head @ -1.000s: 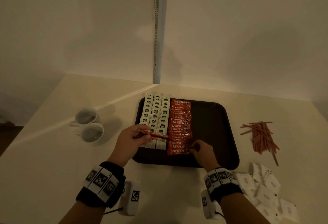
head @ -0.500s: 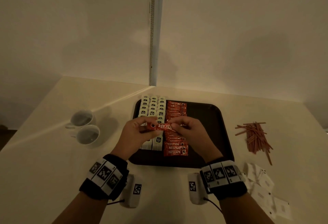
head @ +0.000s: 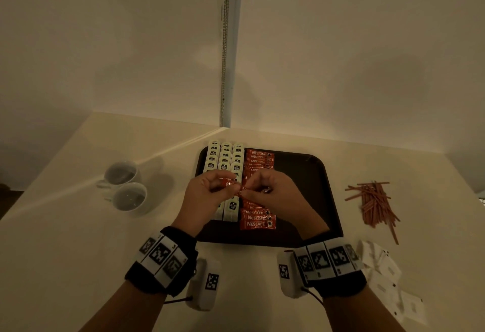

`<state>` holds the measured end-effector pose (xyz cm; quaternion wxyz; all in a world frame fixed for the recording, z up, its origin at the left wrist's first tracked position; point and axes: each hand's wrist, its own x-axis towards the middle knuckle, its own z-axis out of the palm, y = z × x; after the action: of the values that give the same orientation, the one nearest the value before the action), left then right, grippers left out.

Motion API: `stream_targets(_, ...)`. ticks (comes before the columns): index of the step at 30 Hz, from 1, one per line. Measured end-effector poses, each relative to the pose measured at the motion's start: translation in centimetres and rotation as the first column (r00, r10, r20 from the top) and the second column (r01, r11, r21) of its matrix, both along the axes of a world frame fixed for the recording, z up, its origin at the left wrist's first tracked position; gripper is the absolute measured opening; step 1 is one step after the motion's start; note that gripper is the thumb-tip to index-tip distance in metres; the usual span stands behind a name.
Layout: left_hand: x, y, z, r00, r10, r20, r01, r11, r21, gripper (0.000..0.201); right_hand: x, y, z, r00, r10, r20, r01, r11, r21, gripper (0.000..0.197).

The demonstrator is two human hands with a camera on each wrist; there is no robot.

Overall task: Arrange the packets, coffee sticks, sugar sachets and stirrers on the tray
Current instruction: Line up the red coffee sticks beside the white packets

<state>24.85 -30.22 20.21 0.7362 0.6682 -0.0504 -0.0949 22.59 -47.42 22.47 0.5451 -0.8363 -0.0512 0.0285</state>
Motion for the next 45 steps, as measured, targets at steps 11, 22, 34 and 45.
stream_targets(11,-0.8,-1.0,-0.4,0.978,-0.145,-0.151,0.156,0.986,0.064,0.024,-0.1,0.5,0.0,0.946,-0.067,-0.318,0.231,0.827,0.513,0.034)
stream_targets(22,-0.3,-0.1,-0.6,0.998,-0.068,-0.003,0.068,0.993,0.096,0.018,-0.8,1.1,-2.1,0.958,-0.126,-0.256,0.242,0.835,0.494,0.024)
stream_targets(34,0.0,1.3,-0.6,0.994,-0.092,-0.059,0.099,0.986,0.133,0.019,-0.7,-1.3,-1.3,0.985,0.007,-0.175,0.010,0.995,0.095,0.022)
stream_targets(45,-2.6,7.9,-4.0,0.984,-0.050,-0.172,0.106,0.937,0.333,0.014,-1.7,-7.6,-8.3,0.934,-0.200,-0.297,0.126,0.960,-0.249,0.021)
